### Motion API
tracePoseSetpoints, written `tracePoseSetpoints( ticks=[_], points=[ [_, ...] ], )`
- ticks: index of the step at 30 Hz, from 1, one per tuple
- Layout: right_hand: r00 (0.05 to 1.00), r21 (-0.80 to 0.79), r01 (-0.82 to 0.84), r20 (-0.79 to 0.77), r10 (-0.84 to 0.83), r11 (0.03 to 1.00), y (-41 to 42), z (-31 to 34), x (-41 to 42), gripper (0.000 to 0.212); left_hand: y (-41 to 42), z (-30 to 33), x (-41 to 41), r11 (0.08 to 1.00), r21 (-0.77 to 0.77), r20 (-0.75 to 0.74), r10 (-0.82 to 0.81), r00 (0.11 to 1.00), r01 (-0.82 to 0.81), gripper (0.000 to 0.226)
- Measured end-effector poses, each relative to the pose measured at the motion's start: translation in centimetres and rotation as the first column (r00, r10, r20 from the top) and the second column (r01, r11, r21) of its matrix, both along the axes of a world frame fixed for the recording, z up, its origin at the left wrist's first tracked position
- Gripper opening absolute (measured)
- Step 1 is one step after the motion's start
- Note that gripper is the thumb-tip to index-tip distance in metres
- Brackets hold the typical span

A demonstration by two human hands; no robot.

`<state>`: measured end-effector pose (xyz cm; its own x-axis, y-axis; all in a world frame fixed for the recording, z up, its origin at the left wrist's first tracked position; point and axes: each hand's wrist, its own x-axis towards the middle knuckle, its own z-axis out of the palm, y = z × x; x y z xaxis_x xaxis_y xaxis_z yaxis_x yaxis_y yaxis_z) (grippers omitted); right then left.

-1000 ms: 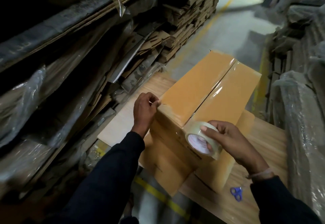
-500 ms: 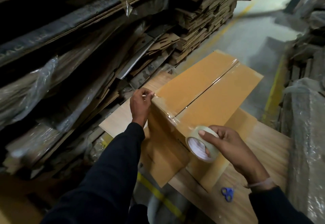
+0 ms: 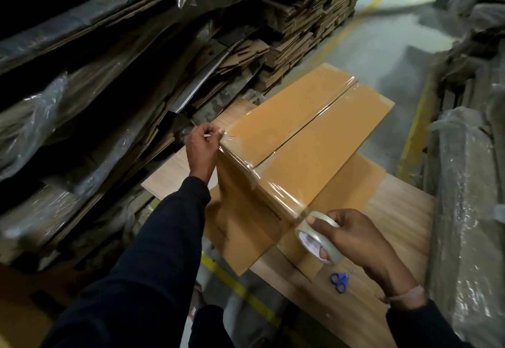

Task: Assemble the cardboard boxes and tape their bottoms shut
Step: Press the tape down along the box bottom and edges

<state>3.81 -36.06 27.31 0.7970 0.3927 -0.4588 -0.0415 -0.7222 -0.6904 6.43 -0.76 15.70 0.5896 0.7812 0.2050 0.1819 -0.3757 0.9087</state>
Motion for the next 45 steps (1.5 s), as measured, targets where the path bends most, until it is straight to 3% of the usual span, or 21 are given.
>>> tracePoseSetpoints(
  ticks=[6, 10, 17, 22, 28, 35, 37, 41, 45],
  points=[
    [0.993, -0.085, 0.020, 0.118, -0.010, 0.996, 0.6, -1.1, -0.2, 0.052, 0.3, -0.5, 0.1, 1.000, 0.013, 0.002, -0.018, 1.000, 0.018, 0.016],
    [0.969, -0.238, 0.007, 0.241, 0.052, 0.971, 0.0, -1.8, 0.1, 0.066, 0.8, -0.8, 0.3, 0.999, 0.019, -0.004, -0.030, 1.000, 0.030, 0.018],
    [0.954, -0.252, 0.100, 0.298, -0.021, 0.963, -0.8, -3.6, 1.3, 0.084, 1.0, -1.4, 0.2, 0.999, 0.015, 0.018, -0.044, 0.999, 0.043, 0.019],
    [0.930, -0.336, 0.100, 0.365, 0.032, 0.936, 0.0, -4.9, 0.6, 0.089, 1.1, -1.3, 0.2, 0.999, 0.009, 0.038, -0.053, 0.998, 0.052, 0.018],
    [0.915, -0.374, 0.127, 0.401, 0.037, 0.919, 0.1, -5.7, 0.3, 0.090, 1.0, -1.2, -0.1, 0.998, 0.013, 0.040, -0.057, 0.998, 0.056, 0.016],
    [0.940, -0.437, 0.107, 0.336, 0.052, 0.893, 0.6, -5.9, 0.7, 0.092, 0.4, -1.0, -0.3, 0.997, 0.031, 0.062, -0.071, 0.996, 0.069, 0.010],
    [0.946, -0.455, 0.100, 0.319, 0.057, 0.885, 0.7, -6.0, 0.8, 0.093, -0.3, -1.8, -0.5, 0.998, -0.027, 0.111, -0.057, 0.992, 0.060, 0.013],
    [0.944, -0.448, 0.099, 0.325, 0.058, 0.889, 0.8, -6.7, 0.7, 0.098, -2.5, -3.6, -0.4, 0.954, -0.291, 0.228, -0.007, 0.974, 0.075, 0.034],
    [0.924, -0.382, 0.110, 0.379, 0.046, 0.918, 0.5, -6.9, 0.7, 0.087, -4.0, -4.2, 0.8, 0.900, -0.425, 0.293, 0.036, 0.955, 0.097, 0.040]
  ],
)
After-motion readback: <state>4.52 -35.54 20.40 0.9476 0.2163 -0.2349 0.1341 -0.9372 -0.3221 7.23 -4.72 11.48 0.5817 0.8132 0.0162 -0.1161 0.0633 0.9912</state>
